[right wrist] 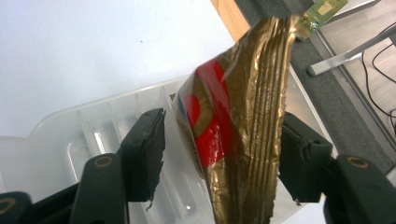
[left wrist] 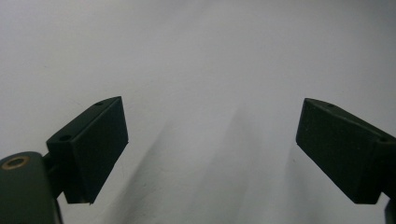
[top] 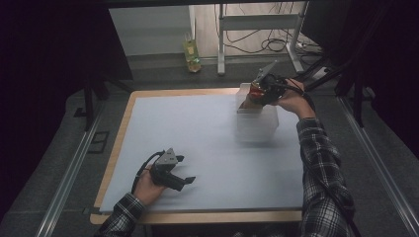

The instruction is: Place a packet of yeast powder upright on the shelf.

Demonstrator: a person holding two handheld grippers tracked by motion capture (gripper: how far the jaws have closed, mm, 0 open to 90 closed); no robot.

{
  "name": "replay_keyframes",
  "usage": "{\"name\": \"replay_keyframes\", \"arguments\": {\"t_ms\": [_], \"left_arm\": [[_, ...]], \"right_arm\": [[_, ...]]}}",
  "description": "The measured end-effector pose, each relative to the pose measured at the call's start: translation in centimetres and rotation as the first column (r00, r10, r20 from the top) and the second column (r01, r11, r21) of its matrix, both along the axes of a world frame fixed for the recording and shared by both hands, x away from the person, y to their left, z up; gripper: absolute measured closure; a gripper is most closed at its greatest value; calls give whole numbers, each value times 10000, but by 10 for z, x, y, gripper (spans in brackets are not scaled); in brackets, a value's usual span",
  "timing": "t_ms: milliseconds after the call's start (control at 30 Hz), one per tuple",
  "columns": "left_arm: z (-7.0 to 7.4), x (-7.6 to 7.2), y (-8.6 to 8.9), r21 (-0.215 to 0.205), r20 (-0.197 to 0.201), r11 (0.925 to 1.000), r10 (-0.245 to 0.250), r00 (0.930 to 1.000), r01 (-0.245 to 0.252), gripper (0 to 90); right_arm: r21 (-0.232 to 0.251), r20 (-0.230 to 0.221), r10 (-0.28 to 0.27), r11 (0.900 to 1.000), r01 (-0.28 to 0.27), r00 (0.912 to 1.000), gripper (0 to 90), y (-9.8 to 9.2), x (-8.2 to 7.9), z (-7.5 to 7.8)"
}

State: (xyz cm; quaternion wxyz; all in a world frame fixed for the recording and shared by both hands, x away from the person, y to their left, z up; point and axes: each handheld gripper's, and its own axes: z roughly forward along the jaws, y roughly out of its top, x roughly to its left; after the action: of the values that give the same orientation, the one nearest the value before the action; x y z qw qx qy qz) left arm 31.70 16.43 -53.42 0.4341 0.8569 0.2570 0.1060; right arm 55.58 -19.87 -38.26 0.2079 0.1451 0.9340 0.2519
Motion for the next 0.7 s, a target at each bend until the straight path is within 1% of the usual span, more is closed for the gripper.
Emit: {"name": "replay_keyframes", "arguments": {"t_ms": [133,233,400,533,600,667,700], "left_arm": [[0,0,0,-14,5,10000,5,10000,-5,90],[0,0,0,-34,21,10000,18,10000,-18,88],[0,0,0,-20,4,10000,21,10000,-21,85],[0,0,0,-15,6,10000,27,10000,-27,84],[0,0,0,-23,7,10000,32,10000,-32,83],[0,0,0,-56,3,10000,42,10000,-42,80],[-1,0,0,-138,-21,9999,81,10000,-82,80]], "right_arm": [[30,32,-13,10000,13,10000,366,1,-2,1],[145,40,-74,9999,74,10000,351,0,-3,2],[209,217,-148,9997,143,9997,325,1,-7,5],[636,247,-260,9977,244,9994,277,-1,-11,10],[659,328,-296,9975,274,9990,271,-1,-12,11],[910,199,-351,9953,332,9992,242,-2,-14,13],[910,199,-351,9953,332,9992,242,-2,-14,13]]}}
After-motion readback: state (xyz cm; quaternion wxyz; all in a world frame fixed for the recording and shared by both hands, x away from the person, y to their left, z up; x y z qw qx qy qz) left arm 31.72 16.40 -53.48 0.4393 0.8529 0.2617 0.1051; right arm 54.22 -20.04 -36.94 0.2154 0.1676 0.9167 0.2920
